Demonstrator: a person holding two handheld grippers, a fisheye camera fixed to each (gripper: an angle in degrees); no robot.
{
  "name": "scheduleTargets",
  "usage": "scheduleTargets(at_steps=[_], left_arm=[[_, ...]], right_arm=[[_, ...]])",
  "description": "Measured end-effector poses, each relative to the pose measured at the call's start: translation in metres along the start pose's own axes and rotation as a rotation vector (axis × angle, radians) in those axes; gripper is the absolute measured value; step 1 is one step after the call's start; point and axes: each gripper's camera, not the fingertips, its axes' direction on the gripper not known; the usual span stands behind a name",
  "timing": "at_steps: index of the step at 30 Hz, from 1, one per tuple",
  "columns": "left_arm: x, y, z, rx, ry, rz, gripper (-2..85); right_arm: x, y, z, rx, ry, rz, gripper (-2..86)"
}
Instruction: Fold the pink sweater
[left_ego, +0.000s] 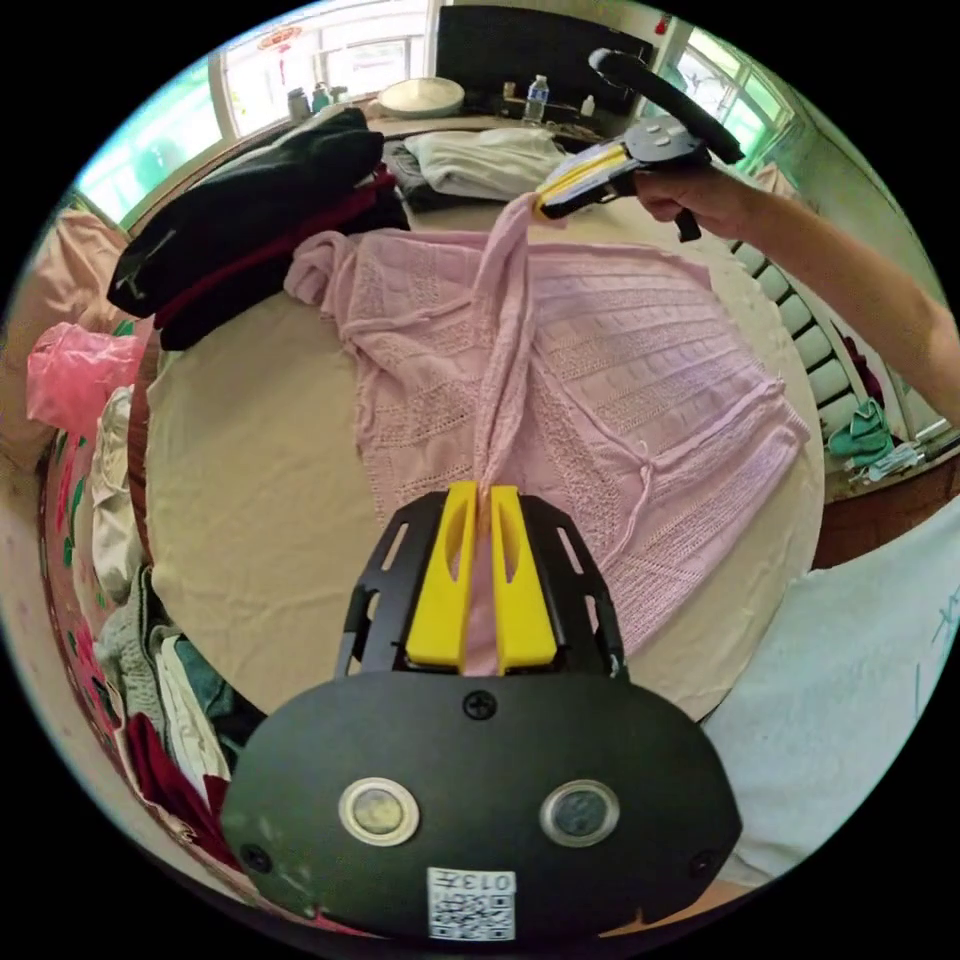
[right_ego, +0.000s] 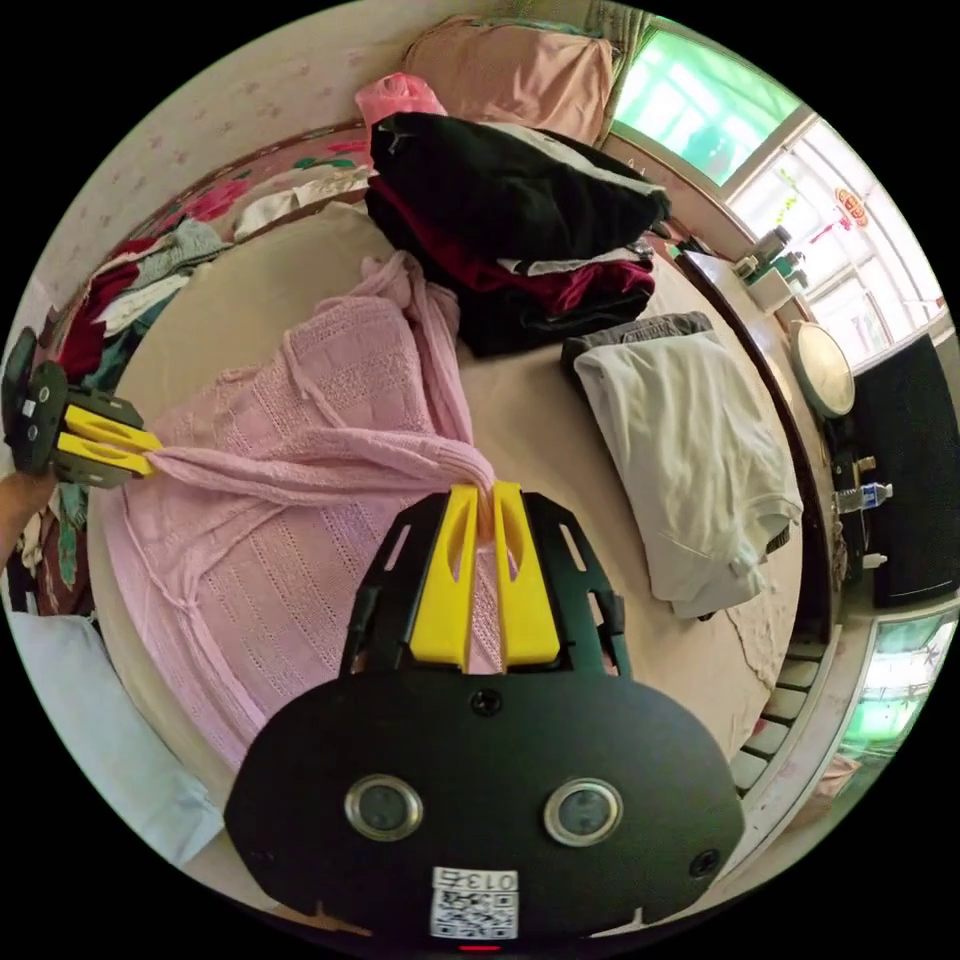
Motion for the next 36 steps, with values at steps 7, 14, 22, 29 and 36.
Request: scheduleTargets(at_steps=[7,14,22,29,36], left_arm=[[0.07,0.028,-0.05,0.157,-0.122,0.228,1.3],[0.178,0.064,-0.034,0.06,-0.297,0.554,1.4],[0.233,0.064,-0.02,-0.037,-0.404,0.631,1.0],[0.26,0.055,-0.034,0.03,-0.451,0.616,0.8],[0.266,0.04,-0.037,-0.036,-0.374,0.619,0.8]], right_arm=[[0.055,0.102,-0.081,0.182,-0.264,0.143,2.6],[0.006,0.251,-0.063,0.1,-0.254,0.25,2.6],[-0.016,0.324,-0.022,-0.008,-0.316,0.429,2.7],[0.034,0.36,-0.033,0.101,-0.528,0.56,3.7],[0.063,0.39,-0.004,0.019,-0.553,0.715,8.9]])
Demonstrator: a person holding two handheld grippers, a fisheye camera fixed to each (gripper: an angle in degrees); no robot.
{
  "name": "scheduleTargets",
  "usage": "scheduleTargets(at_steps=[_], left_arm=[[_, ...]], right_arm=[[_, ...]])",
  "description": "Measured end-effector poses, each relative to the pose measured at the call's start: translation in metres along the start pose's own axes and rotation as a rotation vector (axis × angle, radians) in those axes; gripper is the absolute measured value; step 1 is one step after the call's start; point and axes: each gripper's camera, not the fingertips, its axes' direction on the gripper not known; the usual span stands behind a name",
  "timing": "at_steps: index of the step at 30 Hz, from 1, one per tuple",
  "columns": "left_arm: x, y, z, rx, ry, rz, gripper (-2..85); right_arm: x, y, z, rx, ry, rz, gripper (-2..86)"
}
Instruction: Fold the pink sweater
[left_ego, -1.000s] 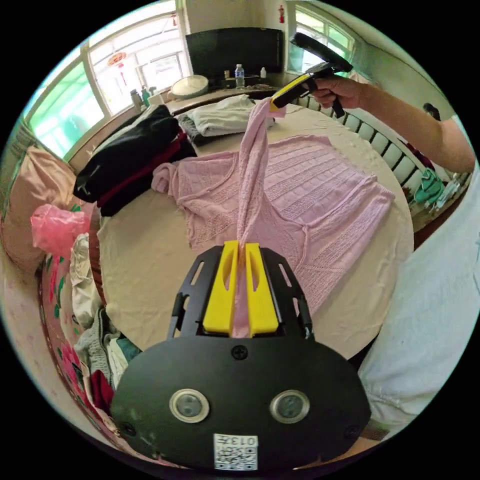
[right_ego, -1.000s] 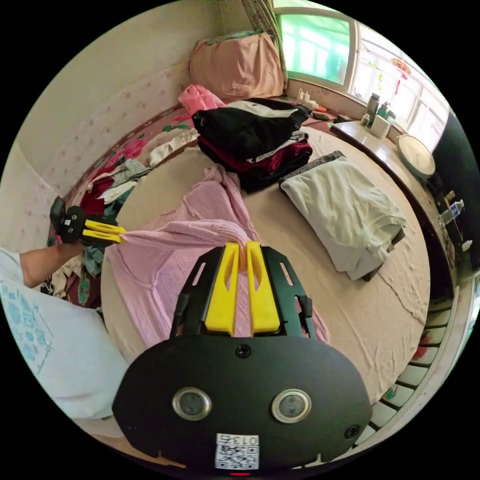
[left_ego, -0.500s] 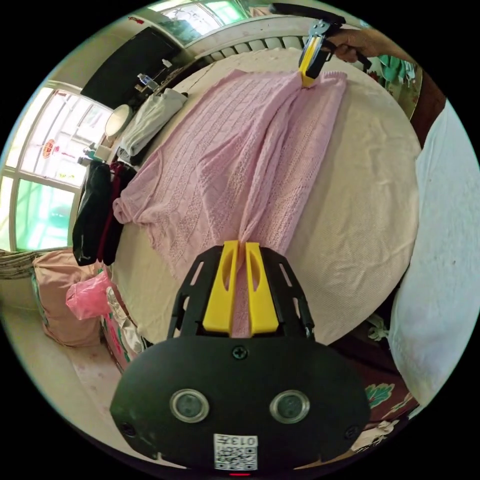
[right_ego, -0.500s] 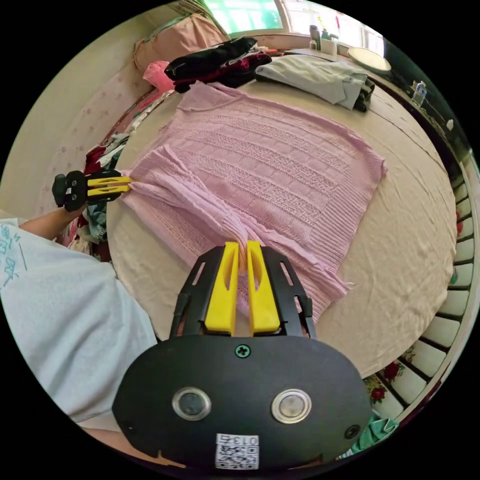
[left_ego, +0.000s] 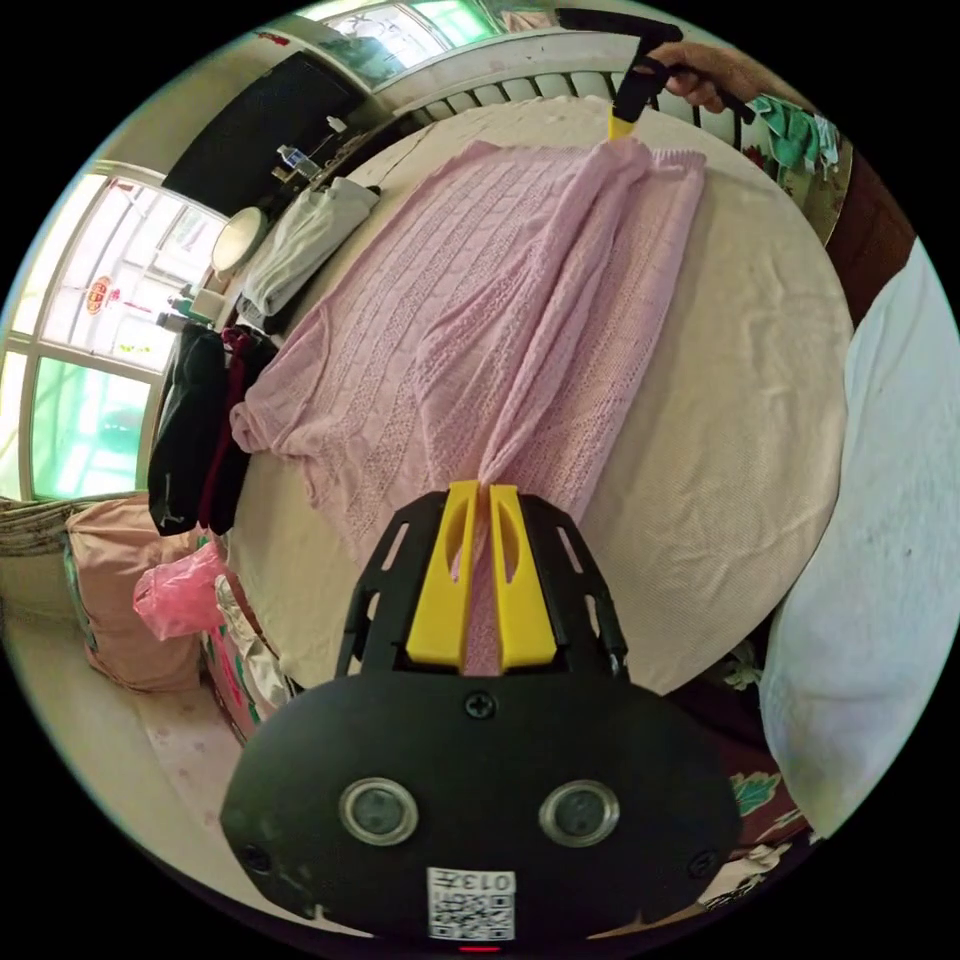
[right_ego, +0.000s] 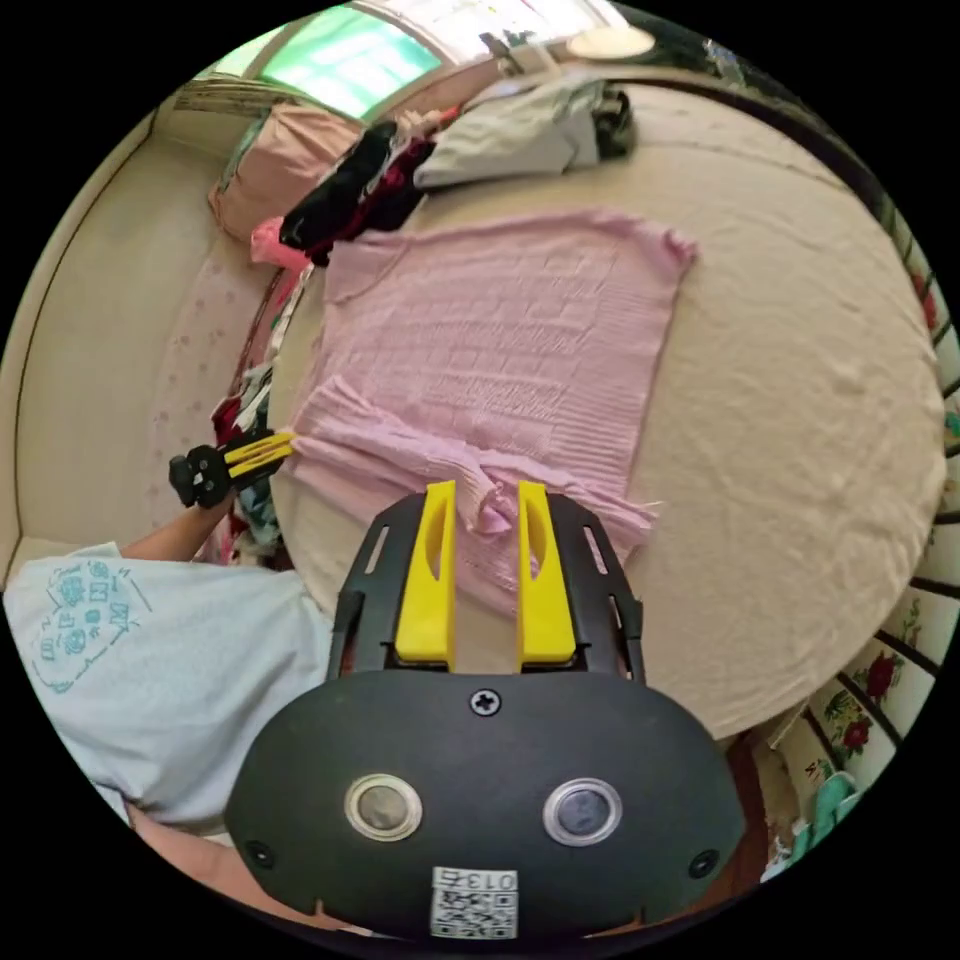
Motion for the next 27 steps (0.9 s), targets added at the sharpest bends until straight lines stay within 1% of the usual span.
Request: scheduleTargets(at_steps=[1,3,7,9,11,13,15,16,18,19,20,21,22,23,24,25,26,27], left_arm=[[-0.002,0.001,-0.002,0.007,0.004,-0.012,0.8],[-0.006,0.001,-0.012,0.03,0.021,-0.03,0.8],[-0.001,-0.005,-0.03,0.072,-0.058,0.005,0.9],[-0.003,-0.01,-0.029,0.076,-0.039,0.005,0.9],[-0.009,-0.015,-0.018,0.025,0.004,0.006,0.9],[-0.018,-0.02,-0.015,-0.005,0.037,-0.003,0.9],[-0.035,-0.019,-0.035,0.042,-0.013,-0.054,1.0],[-0.039,-0.017,-0.042,0.063,-0.027,-0.061,1.1],[-0.042,-0.011,-0.054,0.109,-0.049,-0.025,1.4],[-0.04,-0.01,-0.052,0.108,-0.04,-0.009,1.5],[-0.037,-0.008,-0.045,0.093,0.007,0.018,1.8],[-0.033,-0.009,-0.035,0.066,0.084,0.042,2.2],[-0.03,-0.009,-0.03,0.047,0.115,0.067,2.5],[-0.025,-0.009,-0.021,0.001,0.145,0.108,3.2],[-0.028,-0.004,-0.027,0.051,0.117,0.087,4.3],[-0.03,-0.003,-0.029,0.049,0.123,0.089,5.1],[-0.036,0.002,-0.032,0.021,0.169,0.106,6.1],[-0.044,0.011,-0.038,0.013,0.227,0.112,6.5]], right_arm=[[-0.003,0.008,-0.012,0.063,0.048,-0.004,9.2],[-0.011,0.021,-0.019,0.116,0.114,-0.026,9.4],[-0.029,0.035,0.02,0.015,0.176,-0.076,9.4],[-0.03,0.035,0.031,0.059,0.145,-0.067,8.4],[-0.028,0.03,0.037,0.107,0.13,-0.041,4.6],[-0.029,0.019,0.038,0.07,0.155,0.003,2.6],[-0.037,0.015,0.025,0.045,0.12,-0.027,2.1],[-0.044,0.018,0.009,0.08,0.085,-0.073,2.0],[-0.041,0.024,-0.006,0.084,0.016,-0.074,2.0],[-0.03,0.028,-0.008,0.056,-0.022,-0.04,2.3],[-0.025,0.031,-0.006,0.04,-0.033,-0.026,2.4],[-0.012,0.034,0.005,-0.033,-0.066,0.01,2.7],[-0.003,0.036,0.021,-0.126,-0.055,0.048,3.0],[-0.002,0.038,0.027,-0.148,-0.02,0.049,3.2],[-0.003,0.041,0.036,-0.171,0.039,0.039,3.9],[-0.009,0.045,0.038,-0.165,0.074,0.012,4.7],[-0.014,0.046,0.036,-0.153,0.099,0.001,4.9],[-0.024,0.051,0.028,-0.117,0.165,-0.023,5.3]])
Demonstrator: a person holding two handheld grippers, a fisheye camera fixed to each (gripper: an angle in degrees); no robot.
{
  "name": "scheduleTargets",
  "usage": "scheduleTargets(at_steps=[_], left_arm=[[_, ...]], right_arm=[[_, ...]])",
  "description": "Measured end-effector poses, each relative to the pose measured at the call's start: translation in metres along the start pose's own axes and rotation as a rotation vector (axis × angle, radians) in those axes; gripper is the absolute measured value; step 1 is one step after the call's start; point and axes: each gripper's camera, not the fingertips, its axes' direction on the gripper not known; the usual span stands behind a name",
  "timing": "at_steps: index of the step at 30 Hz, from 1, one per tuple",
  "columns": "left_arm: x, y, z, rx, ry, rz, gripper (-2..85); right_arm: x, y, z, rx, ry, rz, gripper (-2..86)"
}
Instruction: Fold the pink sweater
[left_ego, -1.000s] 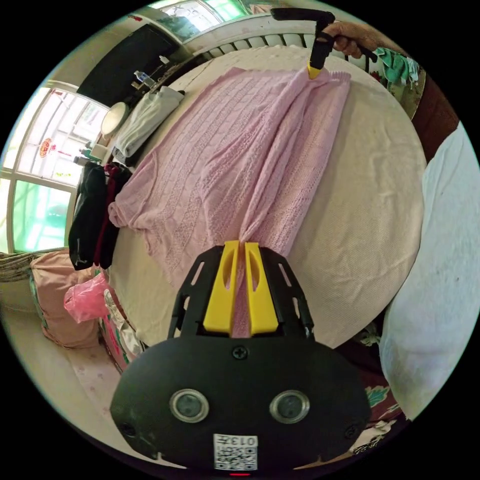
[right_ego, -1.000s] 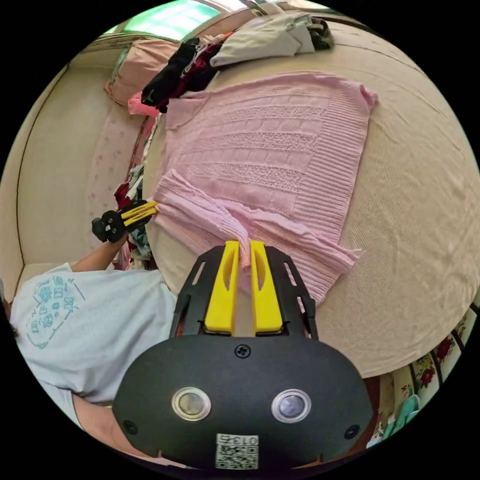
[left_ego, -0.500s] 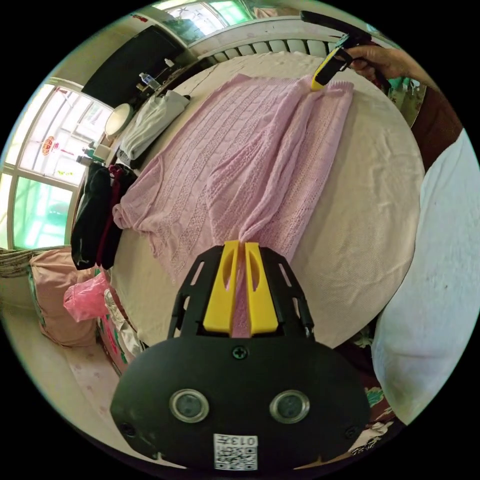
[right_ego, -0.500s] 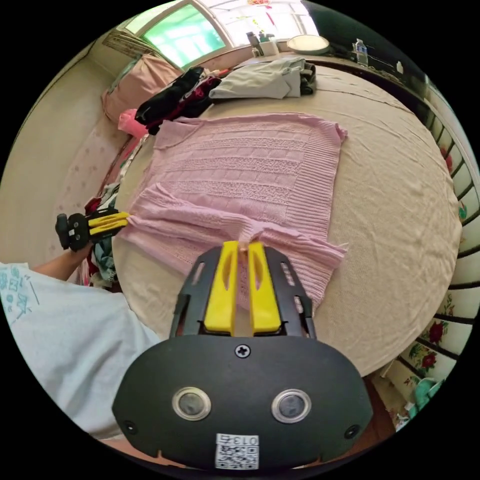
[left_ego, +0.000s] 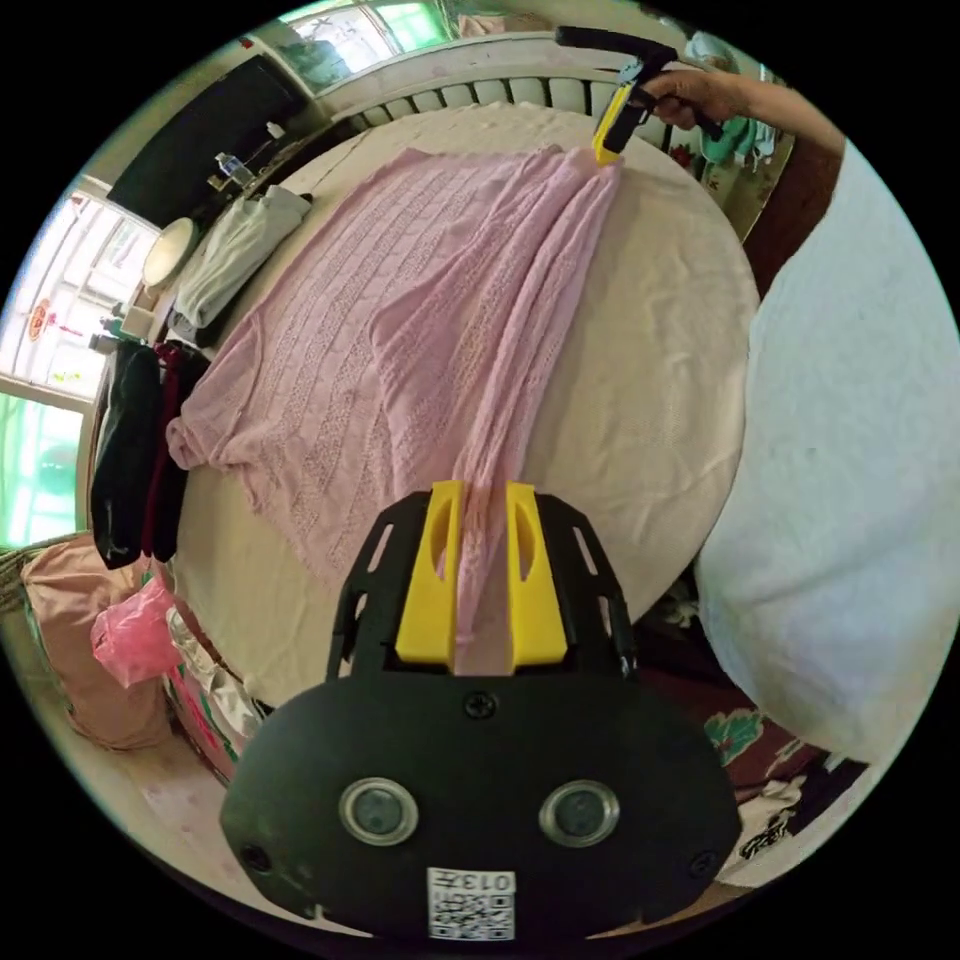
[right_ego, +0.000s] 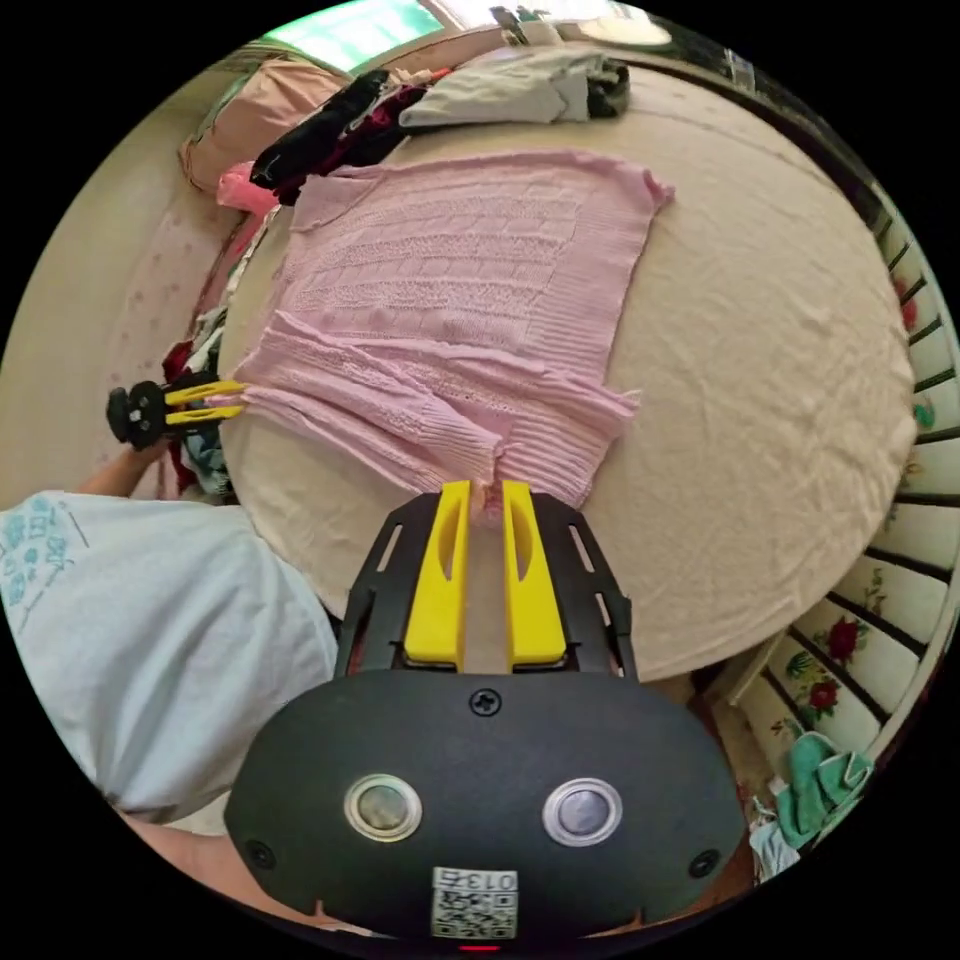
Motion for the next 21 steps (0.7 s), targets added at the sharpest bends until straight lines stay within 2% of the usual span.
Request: scheduleTargets(at_steps=[4,7,10,13,14,19,21], left_arm=[[-0.028,0.036,-0.037,0.141,-0.055,-0.171,5.7],[-0.054,0.02,-0.04,0.228,-0.064,-0.284,3.7],[-0.056,-0.019,-0.011,0.155,-0.1,-0.224,1.0],[-0.058,-0.036,0.021,0.051,-0.242,-0.201,0.1],[-0.063,-0.036,0.033,0.015,-0.233,-0.187,0.0],[-0.073,-0.016,0.043,0.049,-0.254,-0.181,-0.2],[-0.09,-0.009,0.044,0.035,-0.187,-0.226,-0.2]], right_arm=[[-0.028,0.014,-0.027,0.081,0.196,-0.031,4.7],[-0.062,0.007,-0.025,0.183,0.218,-0.107,3.7],[-0.096,-0.01,0.006,0.14,0.279,-0.172,3.2],[-0.114,-0.014,0.035,0.096,0.36,-0.22,2.7],[-0.116,-0.014,0.041,0.084,0.372,-0.227,2.6],[-0.128,0.0,0.046,0.141,0.372,-0.286,2.0],[-0.134,0.007,0.047,0.171,0.389,-0.308,1.8]])
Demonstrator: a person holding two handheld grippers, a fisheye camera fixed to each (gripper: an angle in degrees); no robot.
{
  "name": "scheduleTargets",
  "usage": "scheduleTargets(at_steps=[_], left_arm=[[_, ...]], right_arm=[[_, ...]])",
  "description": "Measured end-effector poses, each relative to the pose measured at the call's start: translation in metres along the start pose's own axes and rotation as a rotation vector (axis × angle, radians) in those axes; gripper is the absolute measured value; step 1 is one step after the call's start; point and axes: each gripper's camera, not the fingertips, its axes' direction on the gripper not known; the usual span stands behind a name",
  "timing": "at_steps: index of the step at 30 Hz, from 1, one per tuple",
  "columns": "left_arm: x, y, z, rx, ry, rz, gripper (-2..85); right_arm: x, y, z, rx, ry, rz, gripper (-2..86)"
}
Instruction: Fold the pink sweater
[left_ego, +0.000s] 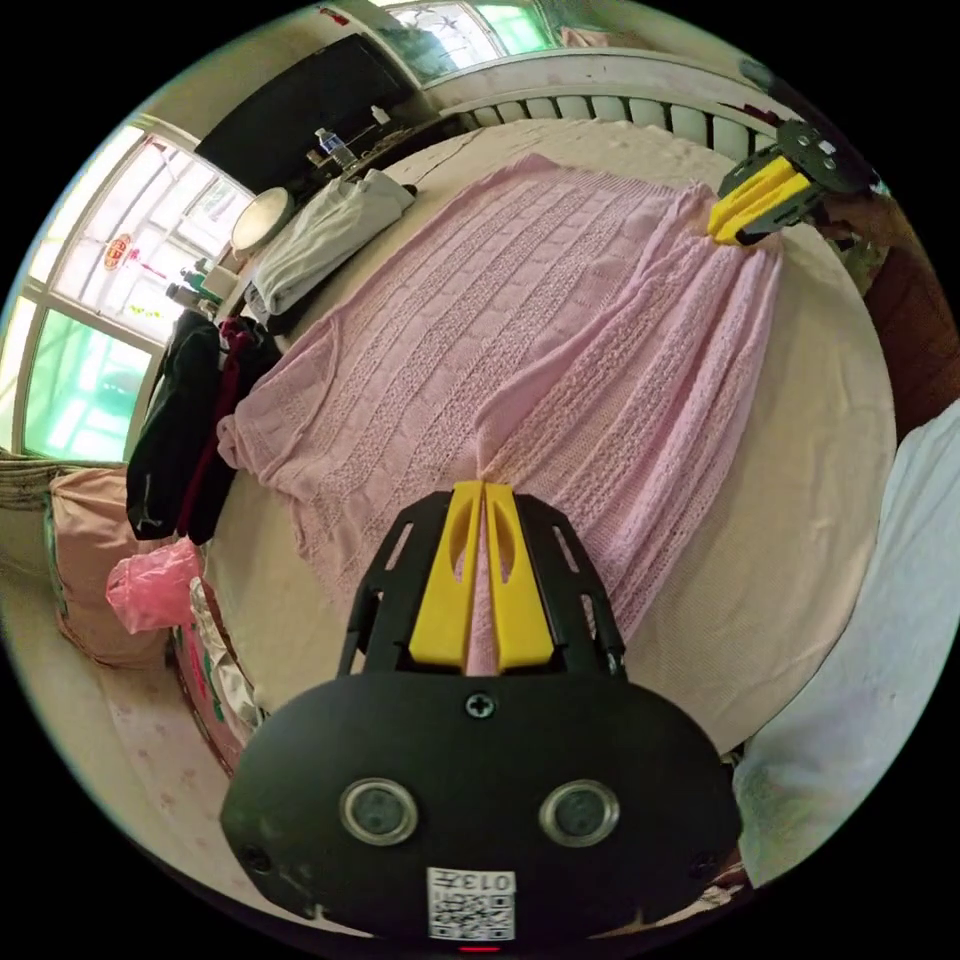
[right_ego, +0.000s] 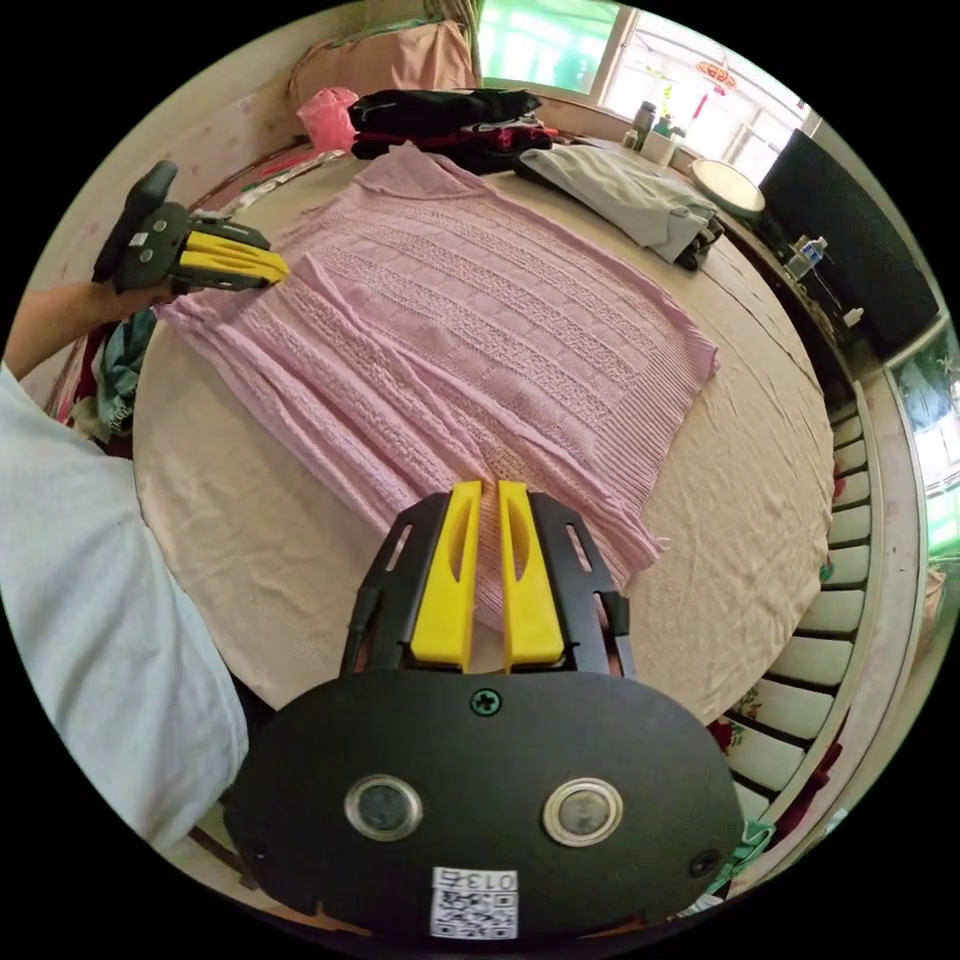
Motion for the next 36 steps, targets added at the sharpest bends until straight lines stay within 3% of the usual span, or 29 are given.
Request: scheduleTargets(at_steps=[2,4,6,8,14,22,26,31,36], left_arm=[[-0.015,0.003,0.002,-0.03,0.032,-0.014,-0.1],[-0.039,0.013,-0.006,-0.018,-0.047,-0.12,0.0],[-0.09,0.038,-0.021,0.096,-0.081,-0.317,0.5],[-0.137,0.049,-0.013,0.073,-0.08,-0.425,1.2],[-0.283,0.051,0.04,0.083,0.089,-0.691,10.9],[-0.363,0.018,0.121,-0.063,0.239,-0.68,13.3],[-0.377,0.023,0.141,-0.107,0.207,-0.684,7.9],[-0.39,0.05,0.122,0.0,0.156,-0.681,4.7],[-0.39,0.118,0.035,0.404,0.111,-0.598,3.8]], right_arm=[[-0.007,0.006,-0.002,0.026,0.028,-0.034,1.4],[0.001,0.006,-0.016,-0.012,-0.005,-0.013,1.3],[0.02,0.009,-0.04,0.1,-0.04,0.07,1.4],[0.042,0.008,-0.054,0.152,0.043,0.146,2.1],[0.128,-0.04,-0.044,0.155,0.054,0.213,7.7],[0.169,-0.138,0.002,0.074,-0.059,0.08,8.4],[0.16,-0.161,0.024,-0.029,-0.06,-0.022,7.3],[0.142,-0.168,0.018,-0.077,-0.05,-0.082,2.6],[0.102,-0.141,-0.043,0.061,0.082,-0.156,2.0]])
